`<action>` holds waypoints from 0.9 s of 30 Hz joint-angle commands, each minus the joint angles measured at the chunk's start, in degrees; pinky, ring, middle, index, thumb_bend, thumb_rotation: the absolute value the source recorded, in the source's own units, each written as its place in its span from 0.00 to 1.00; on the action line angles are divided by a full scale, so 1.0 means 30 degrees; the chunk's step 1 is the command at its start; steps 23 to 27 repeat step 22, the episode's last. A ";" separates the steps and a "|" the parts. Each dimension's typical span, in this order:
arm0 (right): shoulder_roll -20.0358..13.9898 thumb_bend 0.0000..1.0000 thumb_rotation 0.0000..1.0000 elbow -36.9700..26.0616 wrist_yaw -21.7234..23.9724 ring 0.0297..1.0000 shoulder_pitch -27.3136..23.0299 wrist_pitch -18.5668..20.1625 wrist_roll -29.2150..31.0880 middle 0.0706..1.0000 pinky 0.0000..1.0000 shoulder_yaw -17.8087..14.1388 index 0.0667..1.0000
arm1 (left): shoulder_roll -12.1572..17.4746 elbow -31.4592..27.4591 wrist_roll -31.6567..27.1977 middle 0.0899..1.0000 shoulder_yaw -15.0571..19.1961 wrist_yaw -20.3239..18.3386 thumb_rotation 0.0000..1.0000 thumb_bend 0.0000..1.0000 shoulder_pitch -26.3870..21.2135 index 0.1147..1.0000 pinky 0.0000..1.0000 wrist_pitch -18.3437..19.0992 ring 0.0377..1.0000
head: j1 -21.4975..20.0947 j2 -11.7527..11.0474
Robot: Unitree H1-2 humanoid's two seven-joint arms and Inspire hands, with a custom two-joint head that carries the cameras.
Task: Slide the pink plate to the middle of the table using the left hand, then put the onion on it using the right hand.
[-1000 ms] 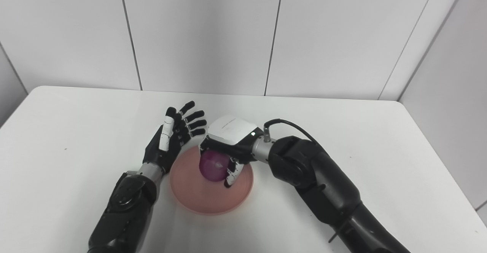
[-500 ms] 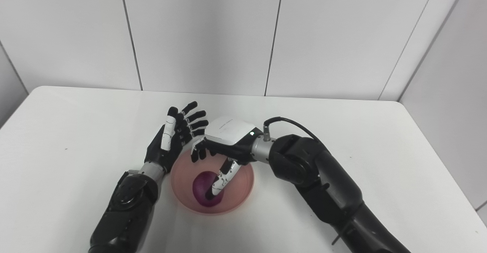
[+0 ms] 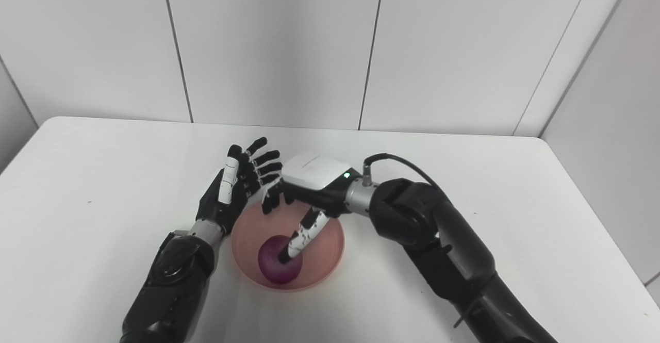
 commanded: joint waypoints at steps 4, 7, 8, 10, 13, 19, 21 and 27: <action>0.1293 0.97 0.73 -0.0327 -0.2273 0.64 0.0465 0.1539 0.3063 0.66 0.57 -0.2904 0.66 | -0.0055 0.1456 -0.0038 0.80 0.0004 0.0009 0.94 0.86 0.1417 0.87 0.76 0.0987 0.78 | -0.0010 -0.0018; 0.2220 0.92 0.86 0.0089 -0.3057 0.74 0.1069 0.2635 0.4975 0.75 0.67 -0.4301 0.72 | -0.0027 0.1365 -0.0074 0.81 0.0020 -0.0042 0.94 0.86 0.1450 0.88 0.76 0.1041 0.78 | -0.0029 -0.0003; 0.2521 0.91 0.87 0.0234 -0.3249 0.75 0.1252 0.3058 0.5615 0.75 0.67 -0.4717 0.72 | -0.0022 0.1316 -0.0084 0.81 0.0027 -0.0040 0.94 0.86 0.1470 0.88 0.76 0.1075 0.78 | -0.0054 0.0010; 0.3077 0.91 0.92 0.0554 -0.3645 0.77 0.1582 0.3722 0.6760 0.78 0.68 -0.5475 0.76 | -0.0020 0.1254 -0.0096 0.81 0.0036 -0.0012 0.93 0.87 0.1498 0.88 0.75 0.1118 0.78 | -0.0065 0.0030; 0.3775 0.90 1.00 0.1178 -0.4353 0.80 0.1924 0.4183 0.8420 0.82 0.75 -0.6468 0.80 | -0.0017 0.1247 -0.0099 0.81 0.0038 -0.0002 0.93 0.87 0.1508 0.88 0.75 0.1091 0.77 | -0.0074 0.0024; 0.5740 0.98 1.00 0.2480 -0.5640 0.88 0.2630 0.7037 1.2227 0.88 0.90 -0.8520 0.87 | -0.0033 0.1142 -0.0073 0.81 0.0011 0.0008 0.93 0.85 0.1547 0.88 0.75 0.1070 0.78 | -0.0128 0.0012; 0.6212 0.99 1.00 0.2648 -0.6200 0.90 0.2931 0.7659 1.2823 0.89 0.93 -0.8819 0.89 | -0.0027 0.1087 -0.0134 0.81 0.0030 -0.0040 0.93 0.85 0.1560 0.88 0.75 0.1121 0.78 | -0.0157 0.0002; 0.6337 0.99 1.00 0.2721 -0.6401 0.91 0.3021 0.7825 1.3068 0.90 0.95 -0.8895 0.90 | -0.0027 0.1095 -0.0147 0.81 0.0039 -0.0045 0.93 0.85 0.1553 0.88 0.75 0.1121 0.78 | -0.0157 0.0002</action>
